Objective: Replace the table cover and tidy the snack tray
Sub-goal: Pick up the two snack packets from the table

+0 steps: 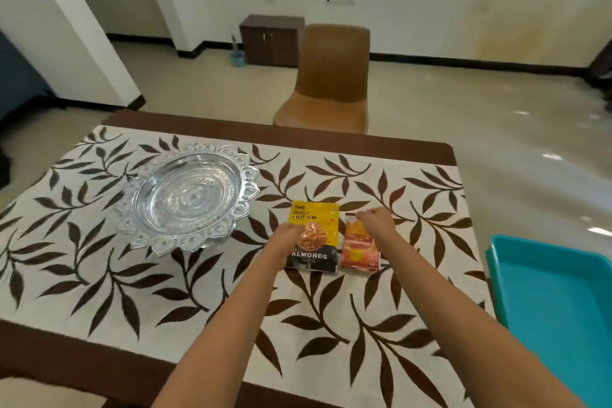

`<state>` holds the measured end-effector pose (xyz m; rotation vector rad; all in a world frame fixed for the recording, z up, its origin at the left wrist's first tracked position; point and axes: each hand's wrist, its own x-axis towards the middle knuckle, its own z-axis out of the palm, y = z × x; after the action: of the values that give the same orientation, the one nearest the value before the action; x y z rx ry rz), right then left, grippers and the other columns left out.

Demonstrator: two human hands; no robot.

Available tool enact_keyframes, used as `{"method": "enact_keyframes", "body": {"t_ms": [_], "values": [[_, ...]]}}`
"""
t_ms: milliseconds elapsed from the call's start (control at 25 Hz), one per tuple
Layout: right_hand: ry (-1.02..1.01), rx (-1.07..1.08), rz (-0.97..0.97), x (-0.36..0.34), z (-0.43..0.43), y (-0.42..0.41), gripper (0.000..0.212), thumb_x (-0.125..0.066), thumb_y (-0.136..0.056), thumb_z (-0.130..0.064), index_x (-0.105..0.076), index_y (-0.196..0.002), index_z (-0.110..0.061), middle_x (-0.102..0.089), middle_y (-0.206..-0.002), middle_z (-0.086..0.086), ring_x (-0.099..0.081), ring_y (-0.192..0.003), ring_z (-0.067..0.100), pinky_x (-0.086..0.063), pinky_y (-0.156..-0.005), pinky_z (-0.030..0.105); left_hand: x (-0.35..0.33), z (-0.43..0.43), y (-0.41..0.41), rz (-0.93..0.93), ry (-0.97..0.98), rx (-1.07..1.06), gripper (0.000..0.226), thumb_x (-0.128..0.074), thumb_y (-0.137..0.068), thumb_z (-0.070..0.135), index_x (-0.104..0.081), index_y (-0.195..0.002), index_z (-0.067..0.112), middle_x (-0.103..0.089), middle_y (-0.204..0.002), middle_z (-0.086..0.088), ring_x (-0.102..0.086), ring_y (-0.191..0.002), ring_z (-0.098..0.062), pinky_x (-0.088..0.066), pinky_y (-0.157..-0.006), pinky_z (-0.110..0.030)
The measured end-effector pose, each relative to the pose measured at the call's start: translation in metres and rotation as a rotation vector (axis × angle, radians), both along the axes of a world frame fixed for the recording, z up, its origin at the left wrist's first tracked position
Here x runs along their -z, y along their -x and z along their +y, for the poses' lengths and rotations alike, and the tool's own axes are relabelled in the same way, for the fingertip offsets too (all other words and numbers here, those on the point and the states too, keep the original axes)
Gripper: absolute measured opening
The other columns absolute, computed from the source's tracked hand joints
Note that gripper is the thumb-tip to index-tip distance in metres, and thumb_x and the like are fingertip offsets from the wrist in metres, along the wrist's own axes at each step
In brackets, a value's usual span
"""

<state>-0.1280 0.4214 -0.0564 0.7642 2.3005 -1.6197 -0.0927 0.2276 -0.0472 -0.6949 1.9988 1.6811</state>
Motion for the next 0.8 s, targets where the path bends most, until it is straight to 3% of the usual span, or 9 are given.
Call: {"method": "enact_keyframes", "body": {"t_ms": [40, 120, 240, 320, 440, 520, 680, 800], "values": [[-0.100, 0.019, -0.086, 0.013, -0.005, 0.004, 0.043, -0.062, -0.088, -0.025, -0.055, -0.122, 0.000, -0.055, -0.125, 0.025, -0.055, -0.113, 0.035, -0.048, -0.094, 0.047, 0.015, -0.005, 0.003, -0.023, 0.013, 0.003, 0.028, -0.051, -0.097, 0.023, -0.056, -0.120, 0.008, -0.060, -0.112, -0.010, -0.056, -0.105, -0.024, -0.044, -0.082, -0.029], [-0.279, 0.055, -0.266, 0.033, -0.008, 0.009, 0.073, -0.064, -0.085, -0.038, -0.030, -0.143, -0.008, -0.034, -0.144, 0.022, -0.037, -0.130, 0.039, -0.038, -0.106, 0.049, 0.045, -0.009, 0.011, -0.090, 0.050, -0.012, 0.051, -0.057, -0.094, 0.026, -0.039, -0.140, 0.012, -0.049, -0.135, -0.014, -0.046, -0.123, -0.028, -0.039, -0.097, -0.036], [-0.353, 0.000, -0.364, 0.058, -0.009, 0.009, 0.103, -0.071, -0.073, -0.055, -0.013, -0.148, -0.014, -0.025, -0.148, 0.021, -0.030, -0.134, 0.040, -0.034, -0.106, 0.050, 0.076, -0.009, 0.016, -0.097, 0.363, -0.013, 0.068, -0.064, -0.088, 0.032, -0.030, -0.146, 0.022, -0.036, -0.142, -0.019, -0.039, -0.129, -0.036, -0.038, -0.106, -0.045], [-0.413, -0.044, -0.373, 0.068, -0.011, 0.010, 0.112, -0.074, -0.068, -0.059, -0.010, -0.148, -0.014, -0.022, -0.148, 0.021, -0.029, -0.135, 0.040, -0.032, -0.107, 0.052, 0.085, -0.004, 0.019, -0.077, 0.486, 0.016, 0.078, -0.069, -0.083, 0.029, -0.024, -0.146, 0.023, -0.029, -0.141, -0.020, -0.038, -0.128, -0.040, -0.037, -0.105, -0.051], [-0.448, -0.050, -0.348, 0.080, -0.014, 0.014, 0.108, -0.081, -0.070, -0.039, -0.009, -0.147, -0.014, -0.024, -0.147, 0.021, -0.032, -0.133, 0.039, -0.037, -0.106, 0.052, 0.096, 0.003, 0.023, -0.033, 0.498, 0.017, 0.090, -0.077, -0.076, 0.018, -0.018, -0.144, 0.021, -0.025, -0.140, -0.020, -0.043, -0.124, -0.041, -0.042, -0.100, -0.049], [-0.440, -0.050, -0.300, 0.082, -0.013, 0.014, 0.099, -0.079, -0.073, -0.026, -0.013, -0.145, -0.011, -0.036, -0.142, 0.021, -0.040, -0.129, 0.038, -0.042, -0.102, 0.049, 0.097, 0.005, 0.020, -0.002, 0.403, -0.024, 0.088, -0.077, -0.076, 0.010, -0.020, -0.143, 0.014, -0.037, -0.137, -0.019, -0.049, -0.121, -0.036, -0.045, -0.093, -0.040], [-0.274, -0.026, -0.075, 0.057, -0.020, 0.015, 0.074, -0.067, -0.083, -0.017, -0.021, -0.138, 0.000, -0.054, -0.126, 0.020, -0.057, -0.109, 0.033, -0.050, -0.083, 0.040, 0.075, -0.005, 0.019, 0.109, 0.315, 0.054, 0.031, -0.066, -0.085, 0.012, -0.056, -0.115, 0.009, -0.062, -0.105, -0.009, -0.059, -0.098, -0.024, -0.050, -0.081, -0.035], [-0.172, 0.010, 0.116, 0.004, -0.036, 0.029, 0.059, -0.064, -0.084, -0.012, -0.031, -0.132, -0.006, -0.055, -0.112, 0.012, -0.059, -0.098, 0.027, -0.051, -0.073, 0.037, 0.023, -0.026, 0.019, 0.281, 0.264, 0.011, 0.023, -0.062, -0.088, 0.016, -0.061, -0.111, 0.015, -0.065, -0.104, -0.003, -0.060, -0.097, -0.019, -0.051, -0.081, -0.033]]}}
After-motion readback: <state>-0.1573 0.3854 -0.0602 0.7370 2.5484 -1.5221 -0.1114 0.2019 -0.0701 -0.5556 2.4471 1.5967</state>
